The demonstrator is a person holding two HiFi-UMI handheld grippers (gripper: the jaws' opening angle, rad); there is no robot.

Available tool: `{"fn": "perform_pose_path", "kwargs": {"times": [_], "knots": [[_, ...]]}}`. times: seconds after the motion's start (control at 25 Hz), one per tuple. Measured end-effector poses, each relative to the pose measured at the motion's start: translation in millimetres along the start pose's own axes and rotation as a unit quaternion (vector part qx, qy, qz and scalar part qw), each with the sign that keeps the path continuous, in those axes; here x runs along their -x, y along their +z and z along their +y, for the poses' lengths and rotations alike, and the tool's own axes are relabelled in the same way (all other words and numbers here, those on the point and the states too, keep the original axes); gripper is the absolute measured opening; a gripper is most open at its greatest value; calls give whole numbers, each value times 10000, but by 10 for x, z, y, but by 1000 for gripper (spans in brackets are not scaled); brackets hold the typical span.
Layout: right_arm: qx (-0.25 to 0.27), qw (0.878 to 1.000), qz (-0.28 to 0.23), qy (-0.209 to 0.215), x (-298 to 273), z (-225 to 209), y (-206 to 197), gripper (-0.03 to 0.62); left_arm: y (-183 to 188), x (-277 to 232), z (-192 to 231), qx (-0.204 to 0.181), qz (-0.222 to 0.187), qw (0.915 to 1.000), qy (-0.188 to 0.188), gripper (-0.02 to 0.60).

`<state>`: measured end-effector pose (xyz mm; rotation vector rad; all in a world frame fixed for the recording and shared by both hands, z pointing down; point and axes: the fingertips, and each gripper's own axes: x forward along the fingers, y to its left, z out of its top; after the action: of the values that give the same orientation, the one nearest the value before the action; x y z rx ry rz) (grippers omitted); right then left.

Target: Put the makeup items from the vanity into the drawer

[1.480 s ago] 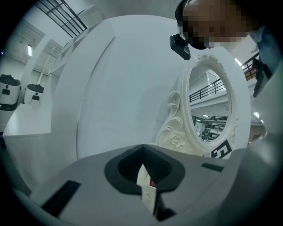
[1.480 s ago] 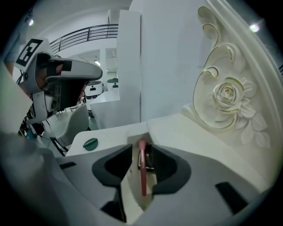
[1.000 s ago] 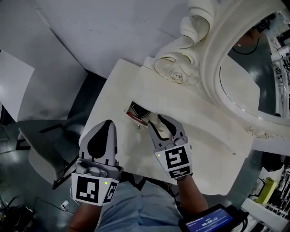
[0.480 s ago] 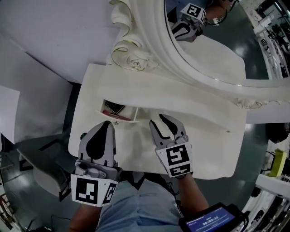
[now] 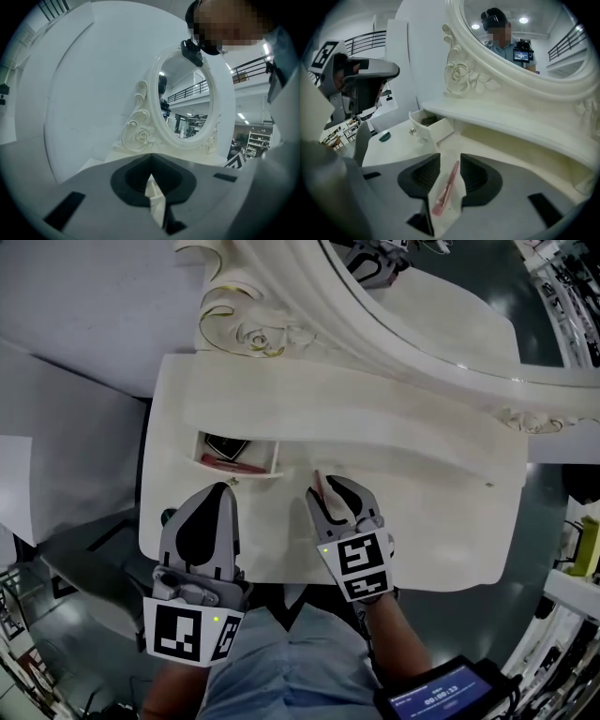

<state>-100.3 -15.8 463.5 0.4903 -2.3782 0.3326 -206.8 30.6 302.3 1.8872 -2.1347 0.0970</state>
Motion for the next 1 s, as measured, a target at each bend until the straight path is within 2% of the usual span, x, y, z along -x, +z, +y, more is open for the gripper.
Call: {"fn": "perform_pose_path", "kwargs": {"times": [0.64,0.84,1.0], "knots": [[-286,9975,625,-193,-12,74,-572,124,-231,-44,-74,56,224,9993,-290,-2],[-269,9968,700,-272,-22,77,-613,54,-247,-3,-44,81,194,9994,-264,-2],[-190,9973,618,-342,21,34,-505,52,-197,18,-29,79,100,9996,-252,-2]]}}
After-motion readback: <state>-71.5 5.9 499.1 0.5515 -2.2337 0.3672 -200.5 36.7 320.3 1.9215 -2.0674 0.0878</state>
